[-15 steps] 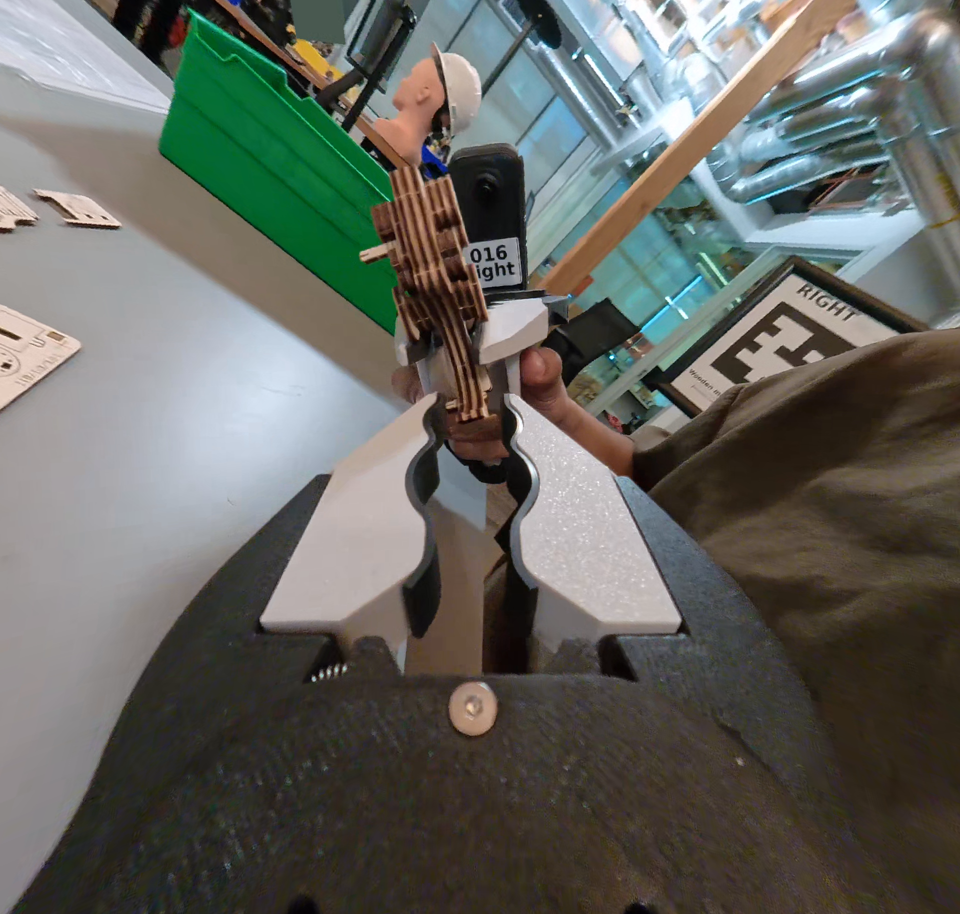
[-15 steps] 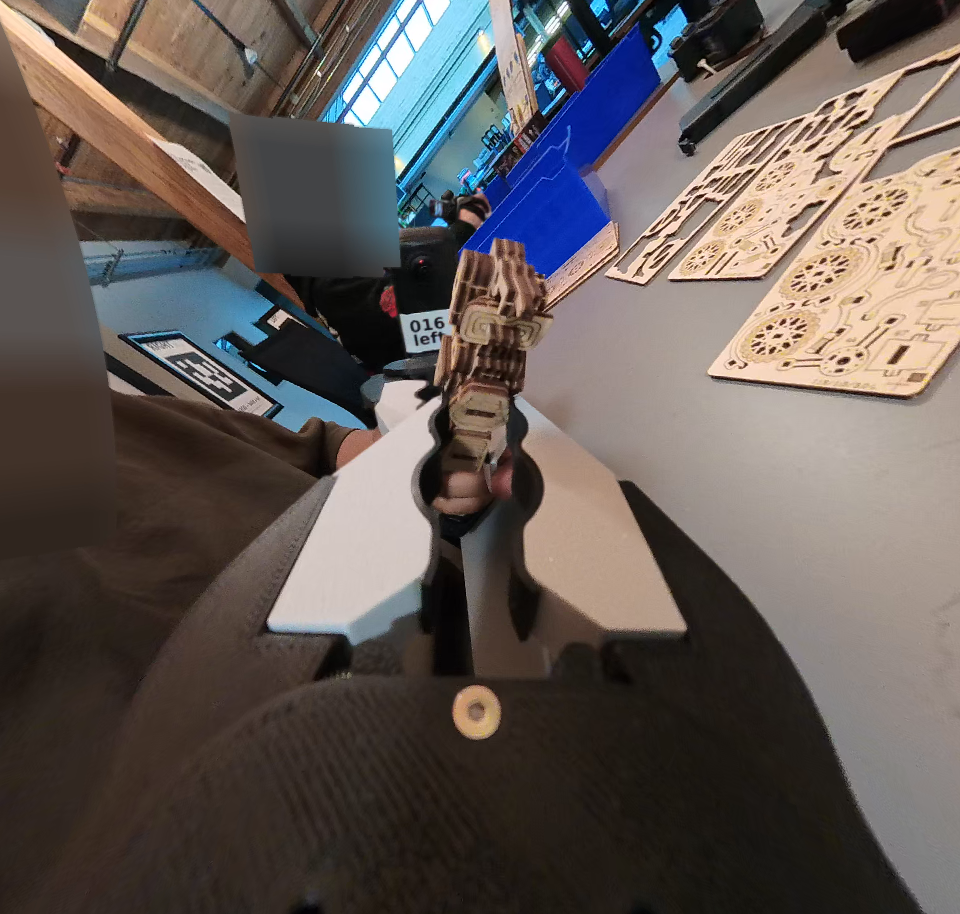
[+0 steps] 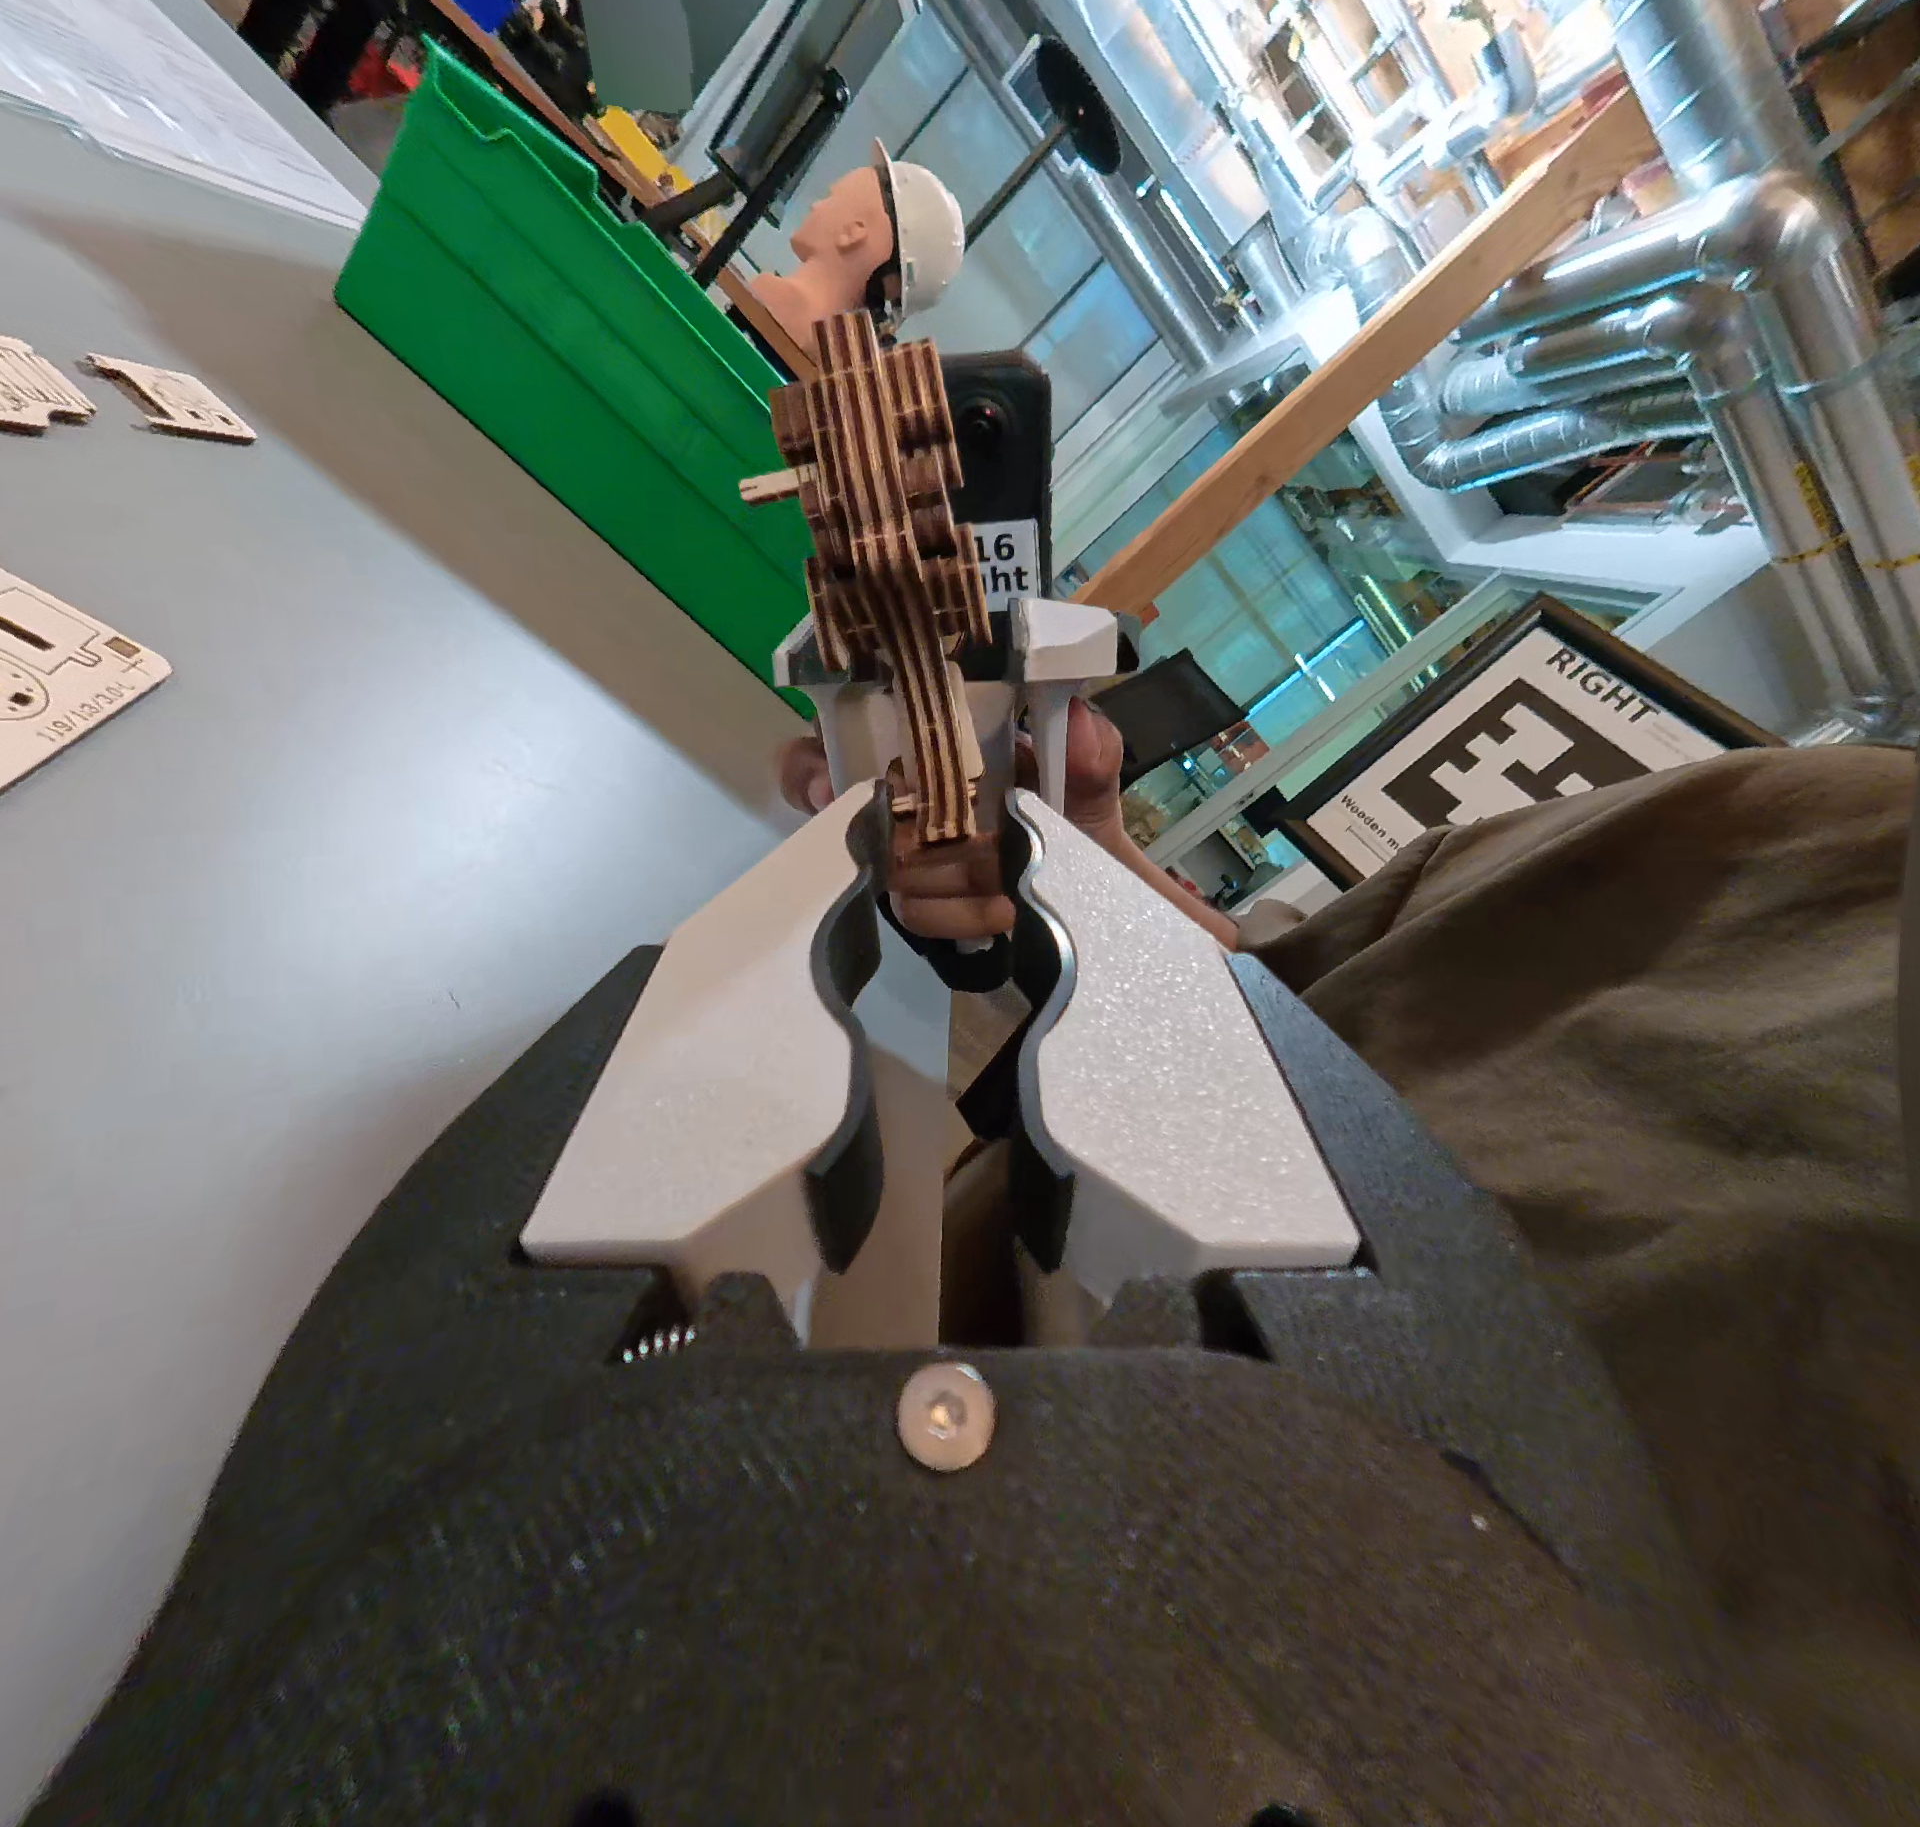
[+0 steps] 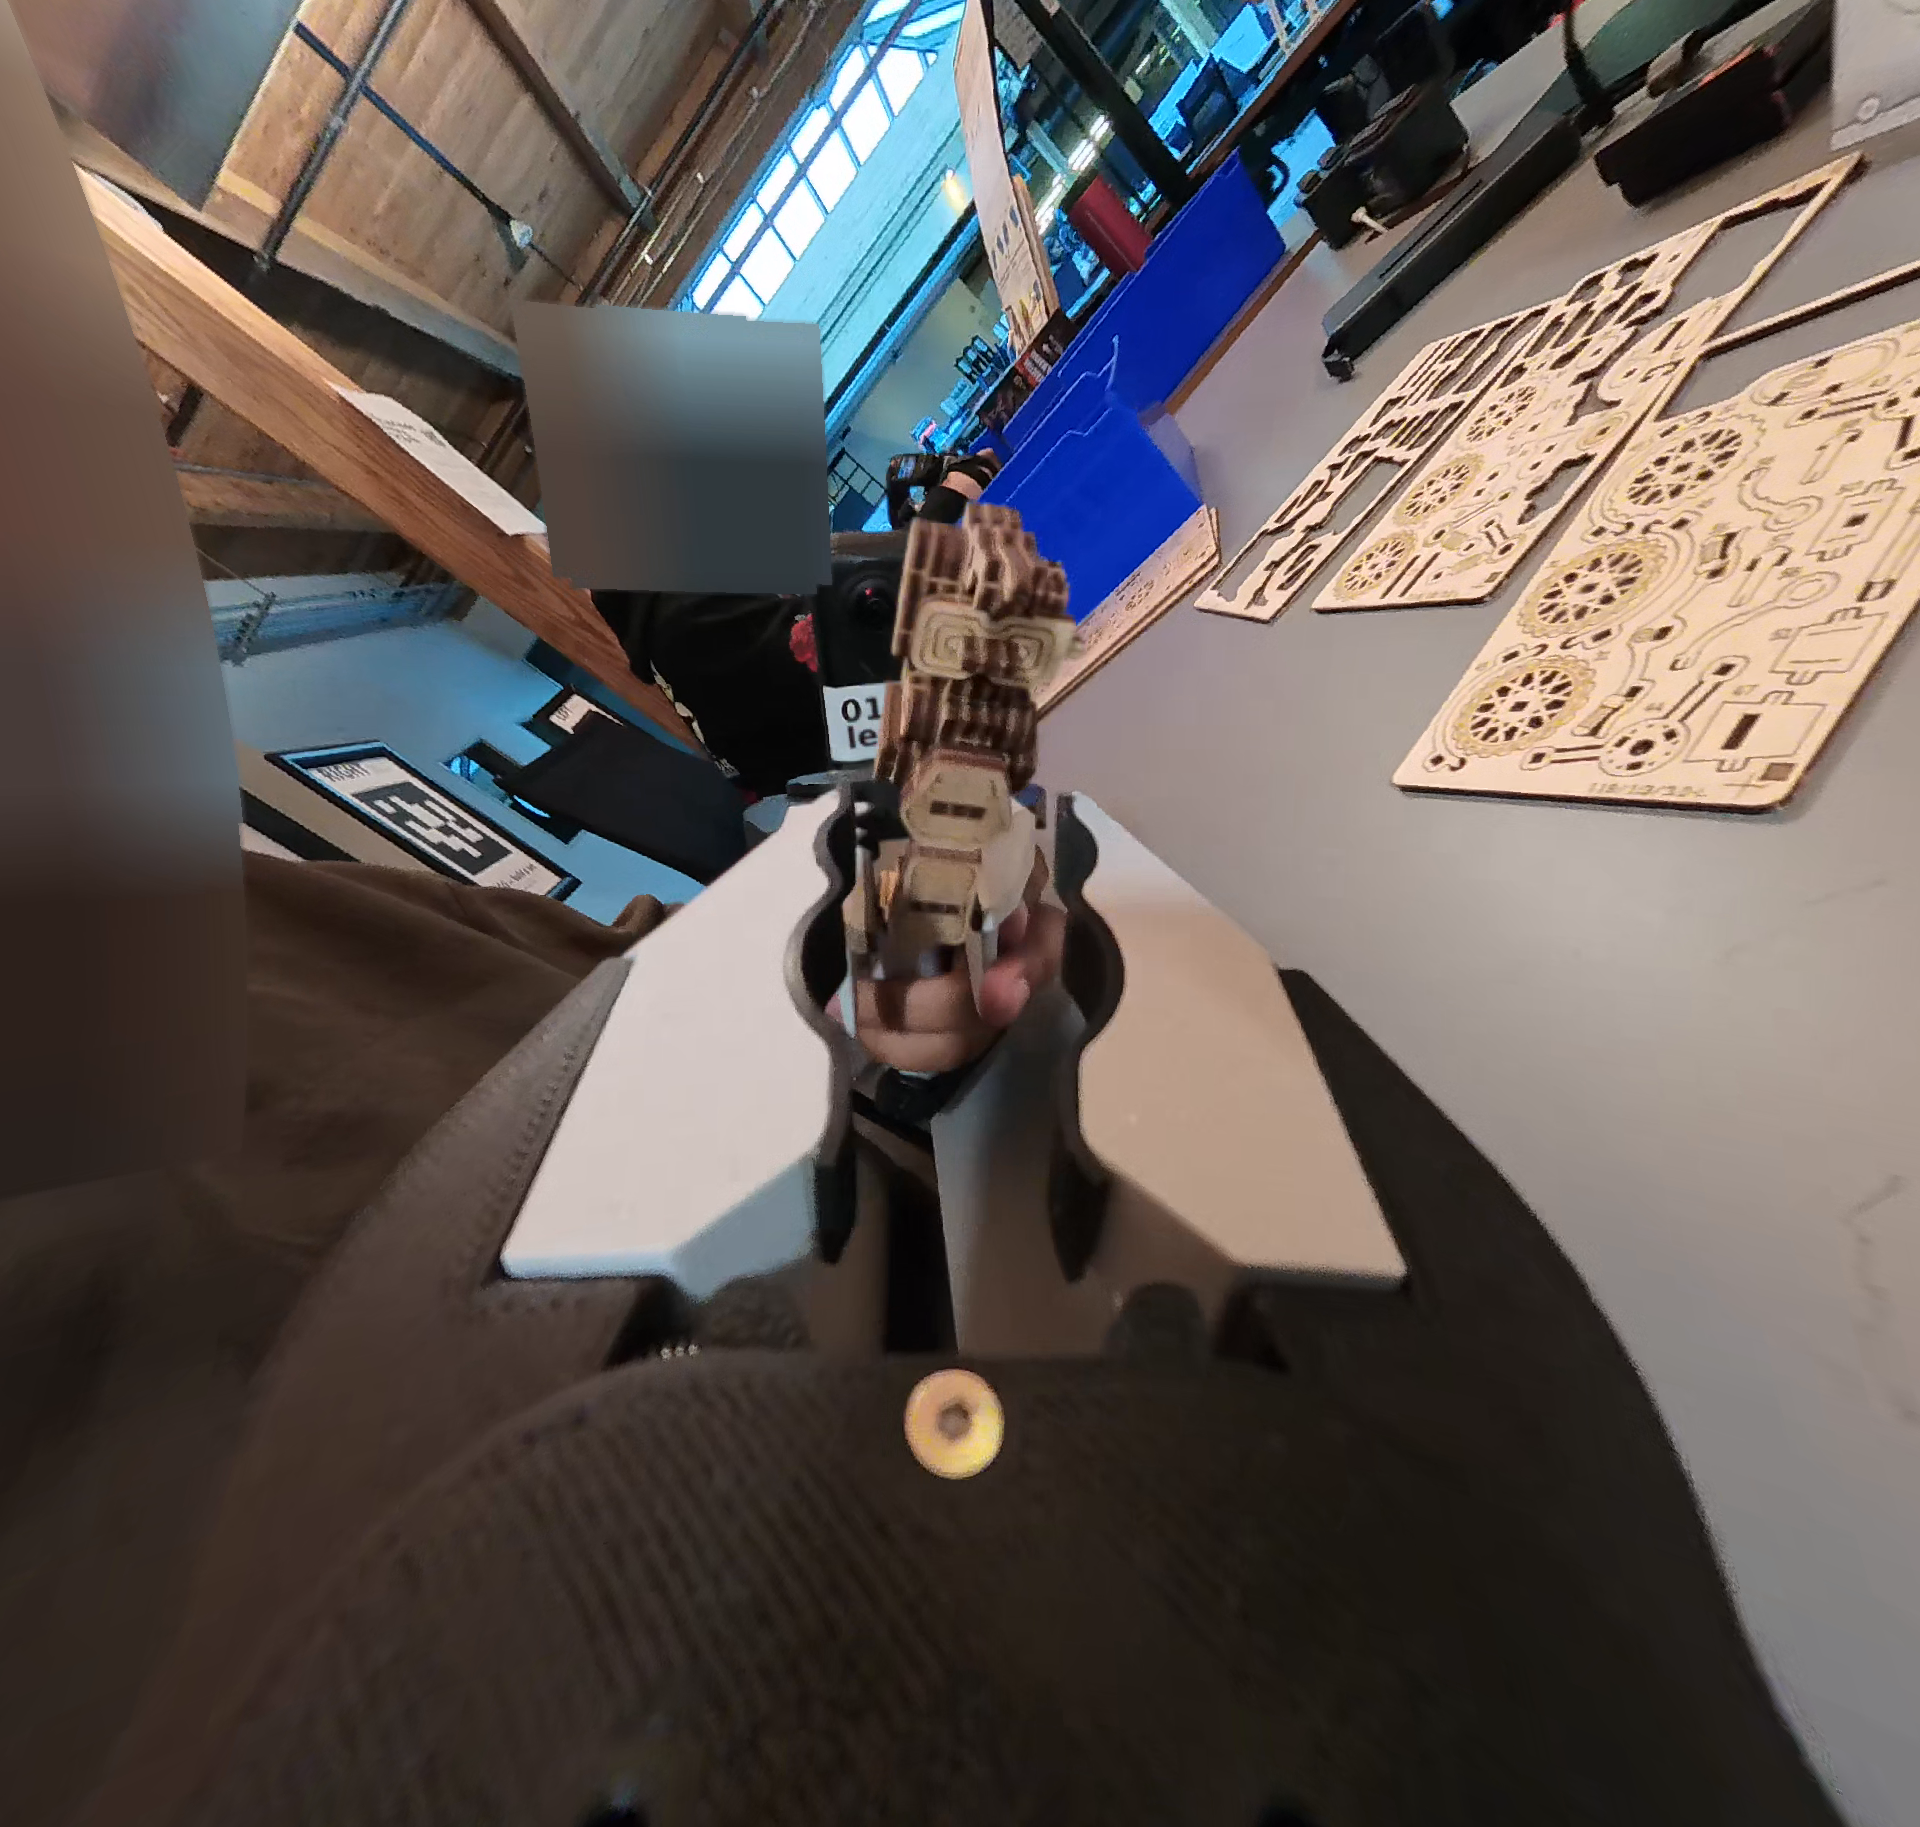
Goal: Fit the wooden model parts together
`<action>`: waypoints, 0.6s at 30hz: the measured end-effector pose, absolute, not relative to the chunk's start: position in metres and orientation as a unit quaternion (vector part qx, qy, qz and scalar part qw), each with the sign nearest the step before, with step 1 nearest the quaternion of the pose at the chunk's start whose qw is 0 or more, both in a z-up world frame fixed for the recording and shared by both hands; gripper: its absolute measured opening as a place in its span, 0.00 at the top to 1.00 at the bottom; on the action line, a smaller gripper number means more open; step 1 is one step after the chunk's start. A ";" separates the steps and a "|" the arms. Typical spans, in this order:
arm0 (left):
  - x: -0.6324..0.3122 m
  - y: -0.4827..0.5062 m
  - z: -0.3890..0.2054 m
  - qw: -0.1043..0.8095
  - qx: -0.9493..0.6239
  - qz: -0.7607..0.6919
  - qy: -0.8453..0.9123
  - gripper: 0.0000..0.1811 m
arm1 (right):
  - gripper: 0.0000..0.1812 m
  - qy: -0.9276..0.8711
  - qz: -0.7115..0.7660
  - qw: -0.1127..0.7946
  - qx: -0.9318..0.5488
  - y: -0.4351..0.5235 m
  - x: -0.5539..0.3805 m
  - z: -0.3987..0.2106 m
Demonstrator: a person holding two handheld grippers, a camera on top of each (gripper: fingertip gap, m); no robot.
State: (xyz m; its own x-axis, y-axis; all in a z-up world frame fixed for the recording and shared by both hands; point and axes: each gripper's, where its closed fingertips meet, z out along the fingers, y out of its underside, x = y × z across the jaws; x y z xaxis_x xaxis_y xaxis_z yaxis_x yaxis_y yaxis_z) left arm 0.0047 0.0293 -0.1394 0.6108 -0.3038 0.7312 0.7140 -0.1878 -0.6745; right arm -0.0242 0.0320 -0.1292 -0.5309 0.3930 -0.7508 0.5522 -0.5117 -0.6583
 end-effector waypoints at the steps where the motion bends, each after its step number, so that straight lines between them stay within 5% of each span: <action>1: 0.003 0.029 -0.139 0.619 -0.648 -0.413 -0.162 0.91 | 0.80 0.486 -0.725 0.058 0.484 0.033 -0.025 -0.129; 12: -0.002 0.029 -0.141 0.626 -0.656 -0.389 -0.165 0.91 | 0.92 0.492 -0.726 0.081 0.474 0.025 -0.021 -0.131; 18: -0.002 0.031 -0.151 0.620 -0.700 -0.326 -0.142 0.92 | 0.86 0.506 -0.712 0.065 0.481 0.023 -0.022 -0.136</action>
State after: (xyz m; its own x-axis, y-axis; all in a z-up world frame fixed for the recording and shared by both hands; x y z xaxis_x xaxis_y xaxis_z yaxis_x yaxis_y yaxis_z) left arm -0.0021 0.0313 -0.1507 0.7474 -0.2061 0.6316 0.6023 -0.1912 -0.7750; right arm -0.0217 0.0234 -0.1362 -0.5281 0.3943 -0.7521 0.5807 -0.4786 -0.6586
